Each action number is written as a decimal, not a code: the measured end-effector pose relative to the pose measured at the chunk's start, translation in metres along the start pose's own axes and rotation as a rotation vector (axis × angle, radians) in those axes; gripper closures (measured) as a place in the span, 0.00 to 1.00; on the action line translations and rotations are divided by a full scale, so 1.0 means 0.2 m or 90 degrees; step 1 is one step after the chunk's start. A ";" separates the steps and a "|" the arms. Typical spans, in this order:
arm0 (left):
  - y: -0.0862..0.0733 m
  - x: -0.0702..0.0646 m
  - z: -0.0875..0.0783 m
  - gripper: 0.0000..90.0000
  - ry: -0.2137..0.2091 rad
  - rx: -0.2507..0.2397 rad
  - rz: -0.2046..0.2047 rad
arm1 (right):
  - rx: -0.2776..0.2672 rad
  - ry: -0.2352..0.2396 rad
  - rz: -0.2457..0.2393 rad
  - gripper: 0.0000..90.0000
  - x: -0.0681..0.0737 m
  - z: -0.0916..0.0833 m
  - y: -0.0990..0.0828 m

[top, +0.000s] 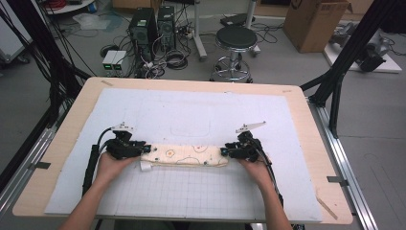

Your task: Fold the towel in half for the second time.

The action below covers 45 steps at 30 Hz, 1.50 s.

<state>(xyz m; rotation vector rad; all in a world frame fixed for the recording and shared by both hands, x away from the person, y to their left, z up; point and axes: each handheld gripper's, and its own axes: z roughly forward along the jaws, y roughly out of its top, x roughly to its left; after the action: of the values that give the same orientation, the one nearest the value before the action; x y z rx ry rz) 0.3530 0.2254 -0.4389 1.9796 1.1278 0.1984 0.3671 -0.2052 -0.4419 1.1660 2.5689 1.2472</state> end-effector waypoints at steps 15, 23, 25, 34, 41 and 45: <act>0.02 0.00 0.00 0.89 0.021 -0.043 0.009 | -0.003 -0.011 -0.013 0.91 0.03 -0.04 0.03; 0.04 0.01 0.01 0.90 0.038 -0.069 -0.003 | -0.017 -0.031 -0.011 0.91 0.00 -0.04 0.10; 0.05 0.02 0.01 0.90 0.040 -0.078 -0.011 | -0.021 -0.036 -0.005 0.91 -0.01 -0.04 0.12; 0.13 0.03 0.04 0.90 0.056 -0.087 -0.009 | -0.034 -0.060 0.008 0.90 -0.06 -0.04 0.18; 0.19 0.04 0.07 0.90 0.066 -0.091 -0.010 | -0.058 -0.077 0.025 0.90 -0.12 -0.02 0.19; 0.18 0.05 0.10 0.89 0.072 -0.080 -0.013 | -0.058 -0.087 0.032 0.89 -0.14 0.01 0.18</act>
<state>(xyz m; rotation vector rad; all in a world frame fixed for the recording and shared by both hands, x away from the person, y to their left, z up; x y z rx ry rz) 0.3913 0.2120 -0.4285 1.8643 1.1772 0.3668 0.4096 -0.2075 -0.4259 1.2576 2.3745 1.2344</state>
